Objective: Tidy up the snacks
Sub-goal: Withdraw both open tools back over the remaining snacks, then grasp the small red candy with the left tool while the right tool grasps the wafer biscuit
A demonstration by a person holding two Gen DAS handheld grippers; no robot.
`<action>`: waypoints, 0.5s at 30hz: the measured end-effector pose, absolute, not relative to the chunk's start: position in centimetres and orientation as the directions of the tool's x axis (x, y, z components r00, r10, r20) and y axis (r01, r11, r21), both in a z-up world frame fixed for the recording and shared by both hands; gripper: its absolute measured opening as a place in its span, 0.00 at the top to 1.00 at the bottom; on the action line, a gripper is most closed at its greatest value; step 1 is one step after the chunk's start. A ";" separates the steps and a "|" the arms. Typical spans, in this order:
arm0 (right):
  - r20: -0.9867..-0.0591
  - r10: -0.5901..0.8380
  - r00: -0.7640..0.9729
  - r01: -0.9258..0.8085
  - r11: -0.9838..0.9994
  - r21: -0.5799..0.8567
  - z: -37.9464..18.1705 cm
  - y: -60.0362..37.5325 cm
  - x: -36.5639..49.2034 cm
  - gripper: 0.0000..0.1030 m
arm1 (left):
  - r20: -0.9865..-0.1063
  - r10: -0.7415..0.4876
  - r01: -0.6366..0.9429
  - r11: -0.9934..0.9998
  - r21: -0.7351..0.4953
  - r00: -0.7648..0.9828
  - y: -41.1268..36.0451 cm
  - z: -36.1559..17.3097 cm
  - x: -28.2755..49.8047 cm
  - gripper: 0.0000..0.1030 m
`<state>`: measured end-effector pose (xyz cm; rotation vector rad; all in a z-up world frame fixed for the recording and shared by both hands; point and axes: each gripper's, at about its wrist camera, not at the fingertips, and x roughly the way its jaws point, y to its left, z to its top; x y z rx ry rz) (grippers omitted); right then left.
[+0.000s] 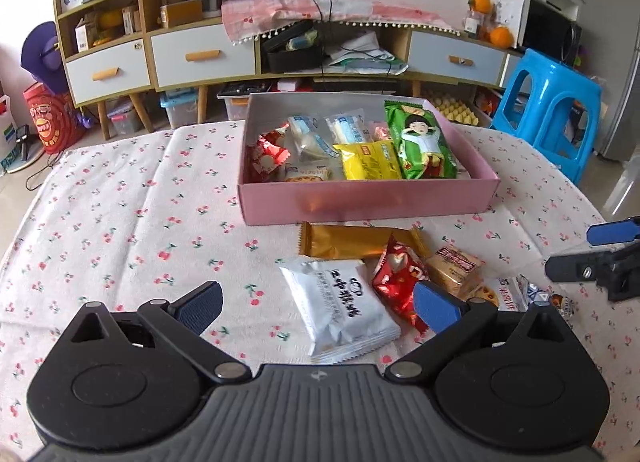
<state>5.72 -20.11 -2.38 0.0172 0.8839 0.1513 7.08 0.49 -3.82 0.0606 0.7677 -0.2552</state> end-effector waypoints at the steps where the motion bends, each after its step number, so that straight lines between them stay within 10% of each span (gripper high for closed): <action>1: -0.771 0.135 0.623 -0.139 0.988 0.060 -2.6 -20.0 5.6 0.08 | -0.692 -0.216 0.254 0.966 -0.048 0.688 0.4 -3.9 7.0 0.03; 15: -0.776 0.194 0.600 -0.266 0.963 0.035 -4.1 -18.9 5.6 0.07 | -0.701 -0.341 0.233 0.940 -0.250 0.626 -3.3 -4.7 8.1 0.46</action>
